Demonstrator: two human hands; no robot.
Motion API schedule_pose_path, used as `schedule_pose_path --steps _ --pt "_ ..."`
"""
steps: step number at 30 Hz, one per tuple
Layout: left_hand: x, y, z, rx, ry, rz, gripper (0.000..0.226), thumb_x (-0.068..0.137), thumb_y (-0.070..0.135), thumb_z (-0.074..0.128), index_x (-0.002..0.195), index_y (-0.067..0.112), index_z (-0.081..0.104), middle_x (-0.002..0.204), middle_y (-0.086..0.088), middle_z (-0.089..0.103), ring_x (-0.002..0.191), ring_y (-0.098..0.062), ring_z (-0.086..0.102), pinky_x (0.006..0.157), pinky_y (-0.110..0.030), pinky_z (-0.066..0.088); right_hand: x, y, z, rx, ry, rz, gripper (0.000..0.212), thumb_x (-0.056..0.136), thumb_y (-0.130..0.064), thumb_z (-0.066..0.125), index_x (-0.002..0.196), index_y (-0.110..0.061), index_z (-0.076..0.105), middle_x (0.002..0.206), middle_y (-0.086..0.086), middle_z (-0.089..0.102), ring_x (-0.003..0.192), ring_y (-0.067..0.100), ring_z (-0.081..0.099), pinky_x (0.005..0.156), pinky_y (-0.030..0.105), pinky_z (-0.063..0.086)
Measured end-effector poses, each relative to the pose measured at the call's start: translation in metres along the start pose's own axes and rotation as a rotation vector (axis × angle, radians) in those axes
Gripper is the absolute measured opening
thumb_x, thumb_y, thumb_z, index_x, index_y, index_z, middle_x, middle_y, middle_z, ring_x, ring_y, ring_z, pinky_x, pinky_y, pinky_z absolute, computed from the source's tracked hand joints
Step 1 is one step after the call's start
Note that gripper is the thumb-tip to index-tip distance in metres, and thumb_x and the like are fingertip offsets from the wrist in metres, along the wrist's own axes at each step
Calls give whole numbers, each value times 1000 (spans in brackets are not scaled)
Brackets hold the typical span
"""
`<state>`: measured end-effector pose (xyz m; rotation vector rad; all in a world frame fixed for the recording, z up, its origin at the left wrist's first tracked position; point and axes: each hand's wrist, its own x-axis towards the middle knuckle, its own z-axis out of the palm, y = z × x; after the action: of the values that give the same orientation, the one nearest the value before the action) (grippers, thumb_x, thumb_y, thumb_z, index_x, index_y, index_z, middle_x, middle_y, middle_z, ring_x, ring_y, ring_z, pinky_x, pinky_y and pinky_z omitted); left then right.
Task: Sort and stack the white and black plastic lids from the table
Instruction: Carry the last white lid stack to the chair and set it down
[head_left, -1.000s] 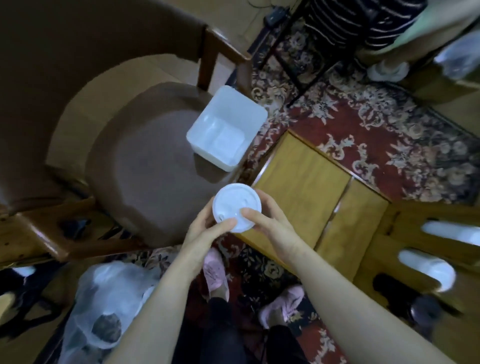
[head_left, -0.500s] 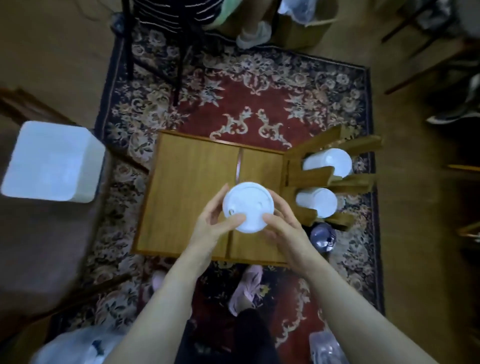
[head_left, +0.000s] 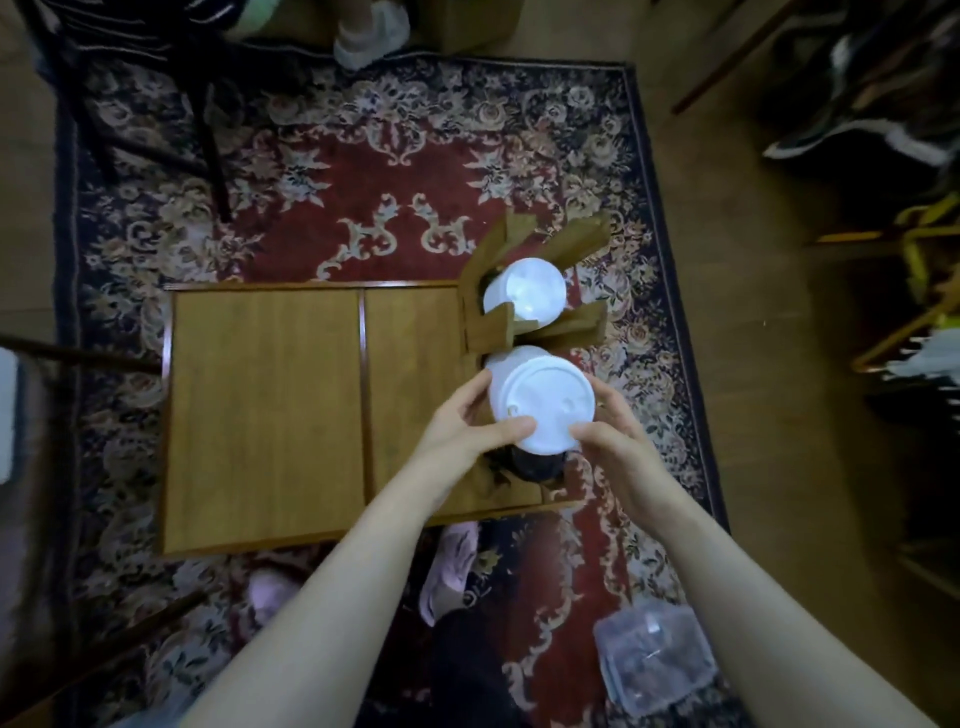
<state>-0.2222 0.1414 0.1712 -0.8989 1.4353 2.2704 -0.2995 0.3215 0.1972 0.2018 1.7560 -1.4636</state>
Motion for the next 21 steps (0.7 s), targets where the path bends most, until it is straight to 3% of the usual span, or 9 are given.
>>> schedule_pose_path --steps 3,7,10,12,16,19,21 --pt "16 -1 12 42 -18 -34 89 78 19 83 154 13 36 155 2 42 140 -13 40 100 -23 39 12 1 -13 -15 28 4 65 67 -23 67 131 -24 52 123 0 63 114 18 59 83 26 47" --pt "35 3 17 82 2 -31 80 73 31 86 144 20 50 129 12 61 122 -7 55 92 -19 45 30 -3 -19 -63 11 2 59 68 -23 62 127 -23 53 121 -2 61 110 13 56 82 23 43" --pt "49 3 17 125 24 -19 102 51 55 84 143 23 54 133 7 64 124 -11 56 105 -30 44 49 -3 -22 -83 7 34 68 67 -25 62 134 -21 49 129 3 58 116 18 54 87 28 41" --pt "57 0 16 131 33 -24 108 46 60 82 143 22 53 137 4 62 127 -14 54 110 -35 41 60 -4 -23 -91 12 48 70 66 -27 62 134 -21 48 132 6 56 120 22 51 91 31 40" --pt "66 -5 17 139 44 -53 104 52 57 83 144 20 52 139 3 60 128 -14 53 100 -25 42 78 -1 -25 -152 27 80 73 63 -28 61 134 -16 49 129 4 56 118 22 51 90 32 41" --pt "73 -10 18 162 42 -76 78 77 39 82 146 19 50 140 4 59 125 -12 53 84 -13 40 84 3 -27 -205 8 128 83 60 -34 65 140 -19 46 136 4 54 126 24 48 105 38 39" --pt "76 -11 19 168 43 -86 66 86 29 75 146 17 49 138 4 59 123 -10 52 78 -10 39 86 4 -28 -220 10 135 83 61 -35 64 140 -20 46 138 4 52 127 23 47 107 39 37"
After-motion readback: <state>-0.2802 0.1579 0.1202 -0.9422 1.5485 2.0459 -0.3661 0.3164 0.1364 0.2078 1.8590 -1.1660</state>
